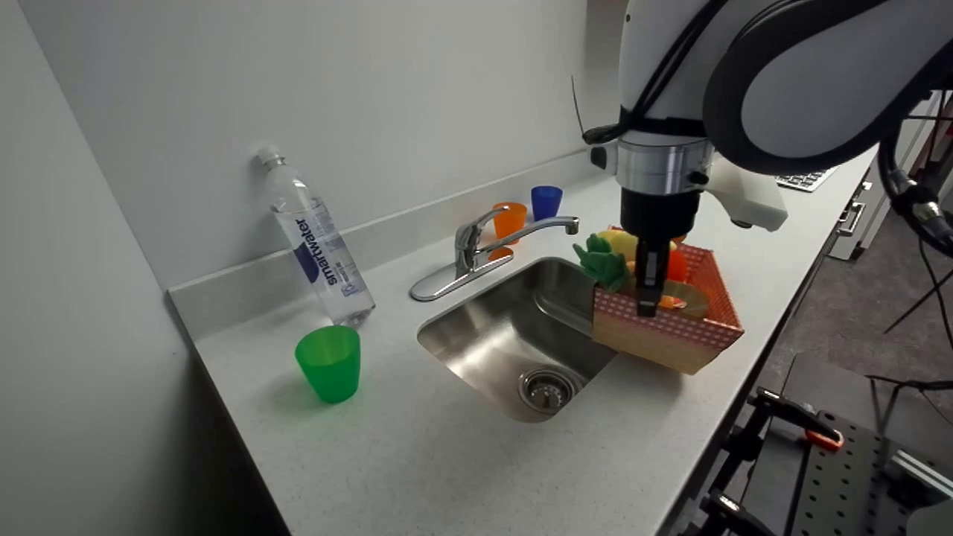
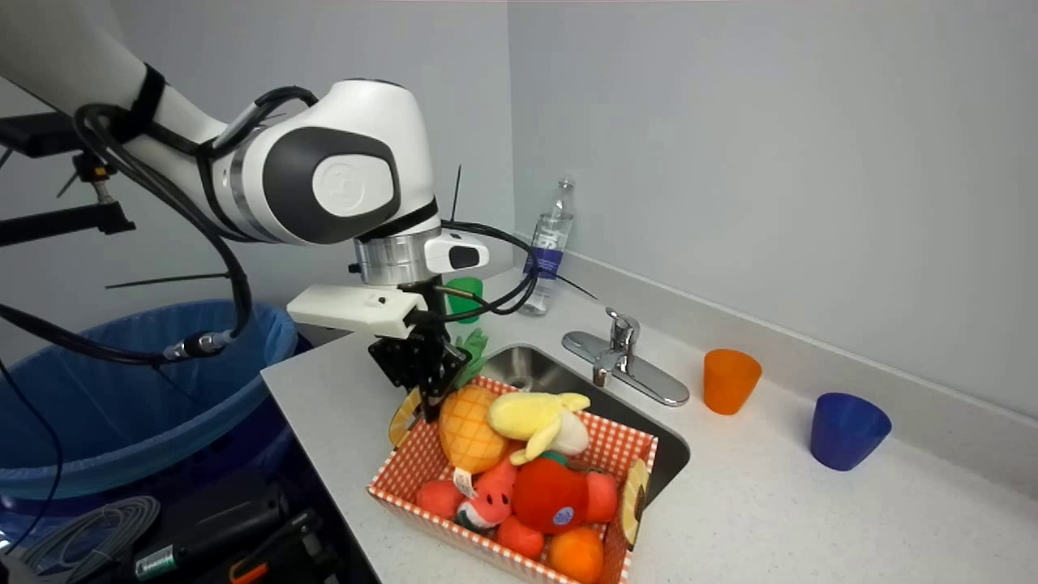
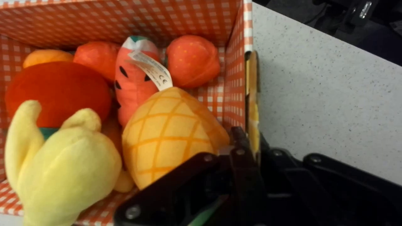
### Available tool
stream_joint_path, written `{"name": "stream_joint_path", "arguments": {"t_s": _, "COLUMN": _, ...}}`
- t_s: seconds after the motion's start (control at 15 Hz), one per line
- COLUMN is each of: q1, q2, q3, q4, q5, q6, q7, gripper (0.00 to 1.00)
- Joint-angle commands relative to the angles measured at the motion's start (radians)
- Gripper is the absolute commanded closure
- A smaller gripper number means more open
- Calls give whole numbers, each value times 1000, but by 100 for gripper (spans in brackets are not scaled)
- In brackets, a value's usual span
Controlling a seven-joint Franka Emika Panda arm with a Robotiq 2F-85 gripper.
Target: Pick up the box and put it in the sink
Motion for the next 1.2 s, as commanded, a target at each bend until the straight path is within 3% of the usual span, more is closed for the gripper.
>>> {"name": "stream_joint_path", "arguments": {"t_s": 0.0, "q1": 60, "q2": 187, "q3": 102, "q4": 36, "q5": -24, "q6": 152, "q7": 119, "gripper": 98}}
{"name": "stream_joint_path", "arguments": {"t_s": 0.27, "q1": 103, "q2": 346, "q3": 209, "q4": 138, "q5": -173, "q6": 217, "q7": 348, "gripper": 98}}
{"name": "stream_joint_path", "arguments": {"t_s": 0.33, "q1": 111, "q2": 371, "q3": 223, "q4": 168, "q5": -228, "q6": 213, "q7": 420, "gripper": 66}}
{"name": "stream_joint_path", "arguments": {"t_s": 0.4, "q1": 128, "q2": 403, "q3": 231, "q4": 199, "q5": -267, "q6": 229, "q7": 475, "gripper": 65}}
{"name": "stream_joint_path", "arguments": {"t_s": 0.47, "q1": 120, "q2": 266, "q3": 199, "q4": 137, "q5": -199, "q6": 164, "q7": 360, "gripper": 84}}
{"name": "stream_joint_path", "arguments": {"t_s": 0.6, "q1": 151, "q2": 344, "q3": 205, "q4": 170, "q5": -233, "q6": 202, "q7": 428, "gripper": 67}}
{"name": "stream_joint_path", "arguments": {"t_s": 0.67, "q1": 155, "q2": 367, "q3": 200, "q4": 181, "q5": -241, "q6": 202, "q7": 436, "gripper": 65}}
{"name": "stream_joint_path", "arguments": {"t_s": 1.13, "q1": 156, "q2": 384, "q3": 192, "q4": 198, "q5": -242, "q6": 203, "q7": 436, "gripper": 65}}
